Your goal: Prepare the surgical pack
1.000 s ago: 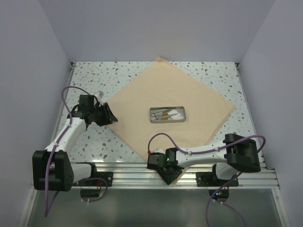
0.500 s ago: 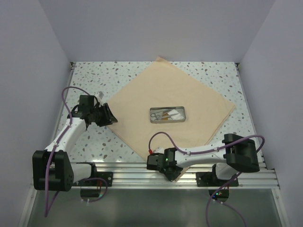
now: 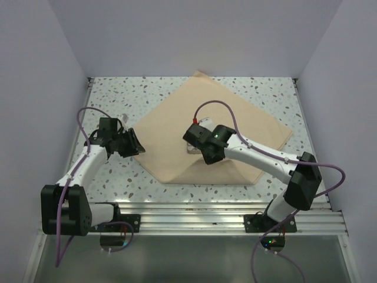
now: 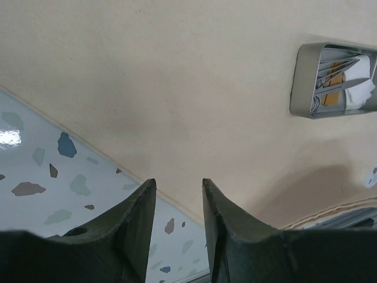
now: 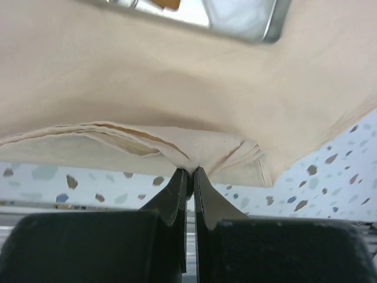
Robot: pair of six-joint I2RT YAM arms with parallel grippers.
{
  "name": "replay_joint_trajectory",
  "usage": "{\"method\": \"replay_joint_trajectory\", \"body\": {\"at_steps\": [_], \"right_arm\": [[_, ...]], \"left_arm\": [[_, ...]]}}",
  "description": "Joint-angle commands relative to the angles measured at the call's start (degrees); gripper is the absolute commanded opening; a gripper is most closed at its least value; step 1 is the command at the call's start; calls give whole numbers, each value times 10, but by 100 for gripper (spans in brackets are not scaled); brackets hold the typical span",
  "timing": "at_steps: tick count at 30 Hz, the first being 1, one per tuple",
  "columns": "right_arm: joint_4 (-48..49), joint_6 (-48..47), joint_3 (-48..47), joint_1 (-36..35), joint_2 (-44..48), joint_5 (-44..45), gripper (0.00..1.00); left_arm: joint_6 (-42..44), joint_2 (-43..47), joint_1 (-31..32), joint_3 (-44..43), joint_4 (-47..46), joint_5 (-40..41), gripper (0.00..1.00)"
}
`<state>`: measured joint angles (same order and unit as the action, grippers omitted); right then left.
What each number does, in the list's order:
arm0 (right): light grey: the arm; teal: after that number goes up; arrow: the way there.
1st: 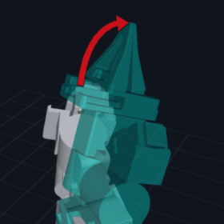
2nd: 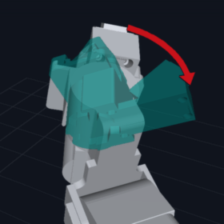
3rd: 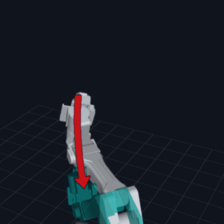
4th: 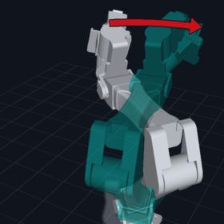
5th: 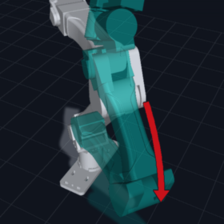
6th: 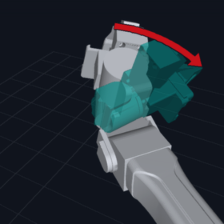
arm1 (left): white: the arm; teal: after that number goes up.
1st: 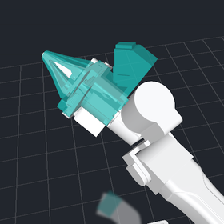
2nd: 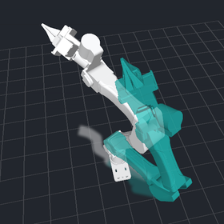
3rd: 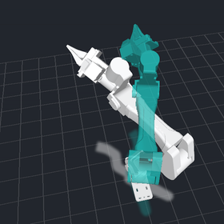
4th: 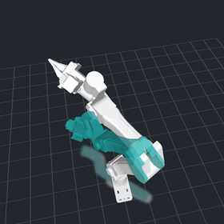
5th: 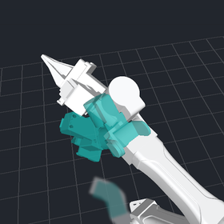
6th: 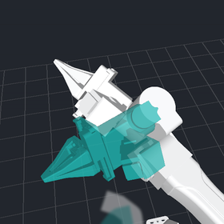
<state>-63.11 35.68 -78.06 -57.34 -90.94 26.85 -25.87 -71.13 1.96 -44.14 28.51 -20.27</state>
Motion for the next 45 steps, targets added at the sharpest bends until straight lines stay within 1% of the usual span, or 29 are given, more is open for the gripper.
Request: {"method": "replay_joint_trajectory", "body": {"at_steps": [1, 5, 6, 8, 9, 10, 11, 12, 14, 15, 17, 20, 25, 30, 34, 39, 45], "right_arm": [[19, -99, -74, 44, -39, 67, 0], [44, -144, -159, 105, -92, 63, 0], [52, -150, -193, 128, -117, 59, 0], [61, -170, -238, 145, -149, 44, 0], [59, -177, -287, 158, -165, 43, 0], [58, -190, -313, 163, -200, 40, 0], [57, -197, -337, 167, -216, 37, 0], [56, -207, -384, 176, -231, 34, 0], [48, -216, -432, 187, -281, 24, 0], [42, -222, -481, 196, -300, 21, 0], [32, -230, -542, 203, -339, 19, 0], [34, -242, -585, 224, -371, 0, 0], [54, -244, -590, 251, -398, -30, 0], [98, -245, -561, 263, -412, -38, 0], [101, -236, -586, 273, -446, -54, 0], [129, -241, -590, 275, -468, -67, 0], [141, -241, -602, 283, -491, -59, 0]], "left_arm": [[11, -11, 3, -27, 8, 14, 41], [14, -16, 2, -36, 19, 25, 41], [16, -18, 2, -38, 23, 34, 41], [16, -25, 2, -45, 28, 42, 40], [15, -27, 2, -48, 31, 52, 40], [14, -30, 1, -55, 34, 57, 40], [13, -33, -3, -59, 35, 60, 40], [12, -36, -5, -63, 37, 70, 40], [12, -41, -11, -74, 38, 79, 40], [13, -48, -13, -80, 40, 81, 40], [12, -58, -17, -94, 44, 91, 39], [10, -69, -19, -109, 45, 97, 40], [-1, -81, -19, -119, 37, 97, 40], [-6, -95, -19, -128, 33, 102, 40], [-6, -100, -19, -133, 33, 113, 40], [5, -100, -19, -153, 43, 140, 41], [3, -105, -19, -165, 48, 154, 41]]}}
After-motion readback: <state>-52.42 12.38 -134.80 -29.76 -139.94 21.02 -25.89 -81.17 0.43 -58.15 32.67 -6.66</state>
